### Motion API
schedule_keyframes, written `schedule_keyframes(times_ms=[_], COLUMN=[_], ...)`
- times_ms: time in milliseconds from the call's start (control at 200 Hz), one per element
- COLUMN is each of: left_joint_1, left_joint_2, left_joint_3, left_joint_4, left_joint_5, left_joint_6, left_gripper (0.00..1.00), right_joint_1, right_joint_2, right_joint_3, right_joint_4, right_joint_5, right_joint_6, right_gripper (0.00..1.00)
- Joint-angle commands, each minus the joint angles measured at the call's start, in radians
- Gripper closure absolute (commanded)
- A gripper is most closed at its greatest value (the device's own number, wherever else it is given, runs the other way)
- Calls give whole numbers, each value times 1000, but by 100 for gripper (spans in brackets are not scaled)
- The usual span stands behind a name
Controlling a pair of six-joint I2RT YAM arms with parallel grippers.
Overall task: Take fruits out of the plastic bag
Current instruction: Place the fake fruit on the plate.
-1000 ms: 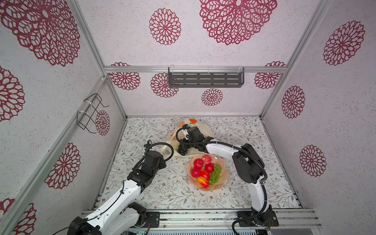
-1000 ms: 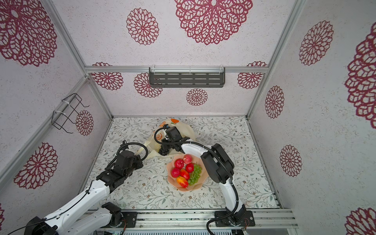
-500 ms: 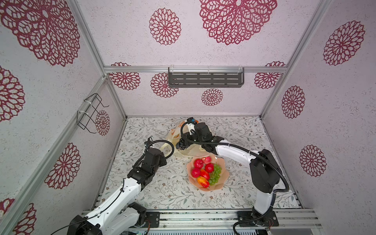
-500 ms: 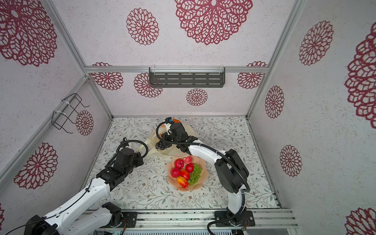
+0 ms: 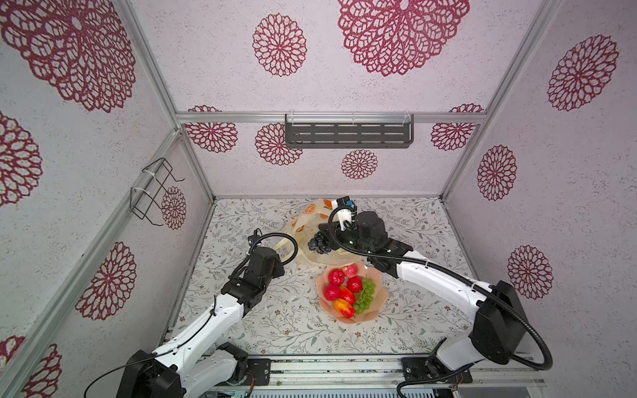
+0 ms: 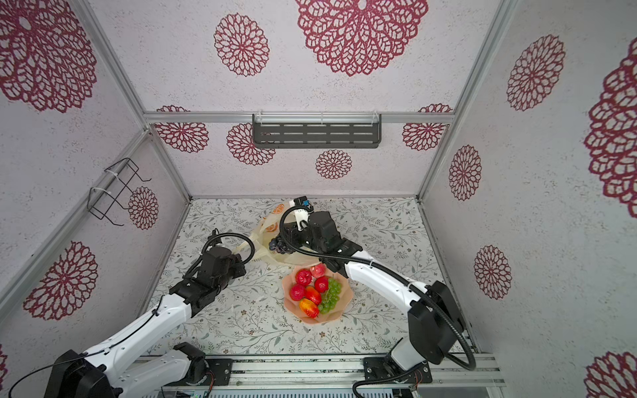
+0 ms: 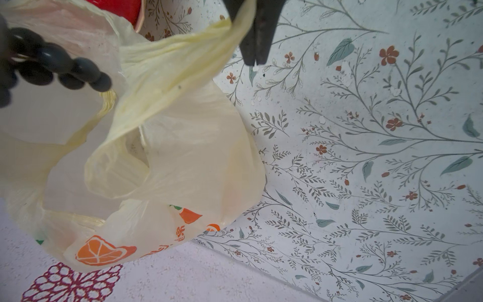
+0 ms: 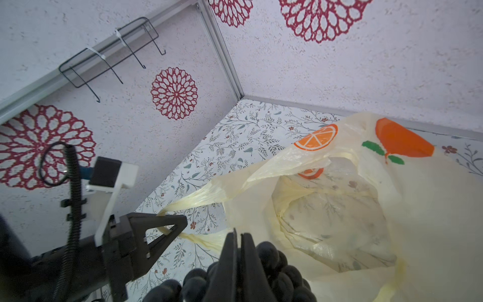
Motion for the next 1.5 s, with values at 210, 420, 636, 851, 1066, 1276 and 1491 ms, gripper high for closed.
schedule_keyframes(times_ms=[210,420,636,851,1066,1276,1491], left_joint_1=[15,42,77,102,105,106,104], left_joint_2=[84,183,300,372,362,307,239], left_joint_3=[93,179,259,288,269,216,178], left_joint_4=[51,77,125,158,166,187,198], left_joint_5=[-15,-16,35,102,122,105,108], left_joint_6=[8,38,36,-6,-23,-23,-17], left_gripper=[97,97,97,96,81,66,59], right_joint_1=[4,3,4,8,29,51,62], right_joint_2=[-289,-443,-541,-534,-484,-480,-473], right_joint_3=[-125,-232,-363,-490,-539,-566,-562], right_joint_4=[-112,-201,-234,-171,-142,-119,-120], right_joint_5=[117,158,182,136,106,90,88], right_joint_6=[-82,-104,-133,-156,-130,-107,-87], right_gripper=[98,97,97,93,81,63,59])
